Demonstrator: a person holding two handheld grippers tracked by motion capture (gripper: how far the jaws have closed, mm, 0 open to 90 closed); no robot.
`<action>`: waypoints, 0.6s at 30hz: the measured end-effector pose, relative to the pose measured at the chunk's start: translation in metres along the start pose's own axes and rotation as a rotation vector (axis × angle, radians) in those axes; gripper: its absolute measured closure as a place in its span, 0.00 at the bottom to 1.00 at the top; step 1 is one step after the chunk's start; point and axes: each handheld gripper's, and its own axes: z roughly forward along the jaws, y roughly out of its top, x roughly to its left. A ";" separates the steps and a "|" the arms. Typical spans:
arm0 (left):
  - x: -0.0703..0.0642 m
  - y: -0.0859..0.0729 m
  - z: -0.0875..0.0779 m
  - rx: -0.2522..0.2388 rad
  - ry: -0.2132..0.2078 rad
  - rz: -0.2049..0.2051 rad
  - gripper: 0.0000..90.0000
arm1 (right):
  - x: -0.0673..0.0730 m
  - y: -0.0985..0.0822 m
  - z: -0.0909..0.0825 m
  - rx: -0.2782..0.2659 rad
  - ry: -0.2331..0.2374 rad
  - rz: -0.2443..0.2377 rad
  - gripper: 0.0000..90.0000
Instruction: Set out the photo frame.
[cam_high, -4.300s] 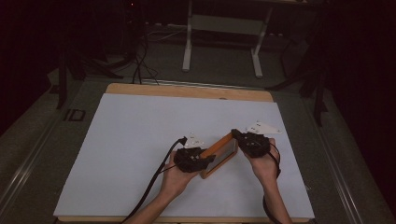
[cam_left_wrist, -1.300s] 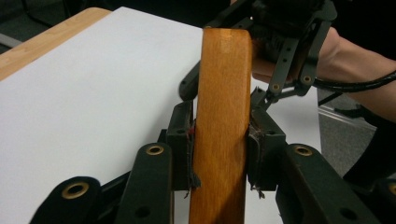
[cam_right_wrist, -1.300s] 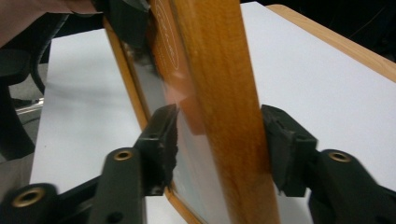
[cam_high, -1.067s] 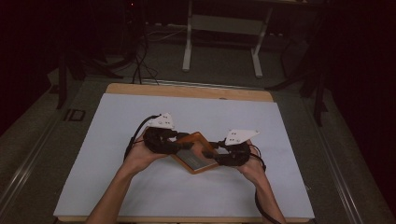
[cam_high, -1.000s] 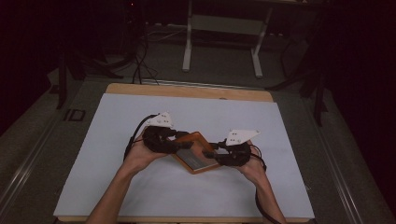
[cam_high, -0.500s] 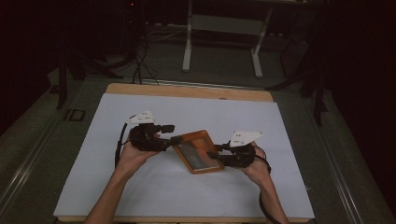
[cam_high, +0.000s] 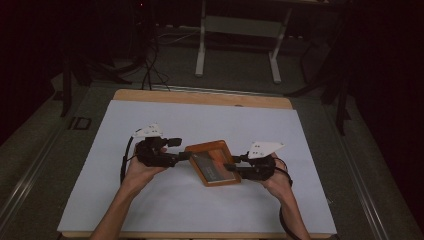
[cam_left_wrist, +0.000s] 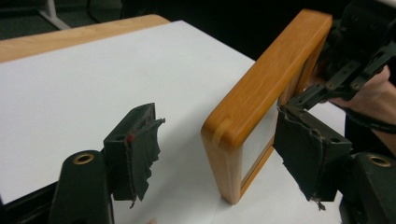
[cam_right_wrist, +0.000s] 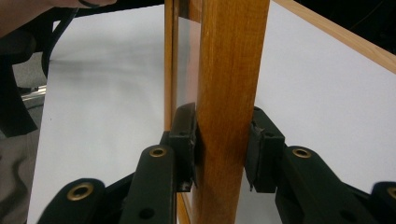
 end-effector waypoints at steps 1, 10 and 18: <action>0.000 -0.002 0.001 0.001 0.001 0.003 0.33 | 0.000 0.000 0.000 0.001 0.000 -0.001 0.75; -0.005 -0.008 0.010 -0.009 -0.006 0.035 0.30 | 0.001 -0.001 -0.001 0.001 -0.002 -0.013 0.75; -0.013 -0.014 0.024 0.004 -0.044 0.037 0.30 | 0.002 -0.001 -0.001 -0.001 -0.005 -0.017 0.75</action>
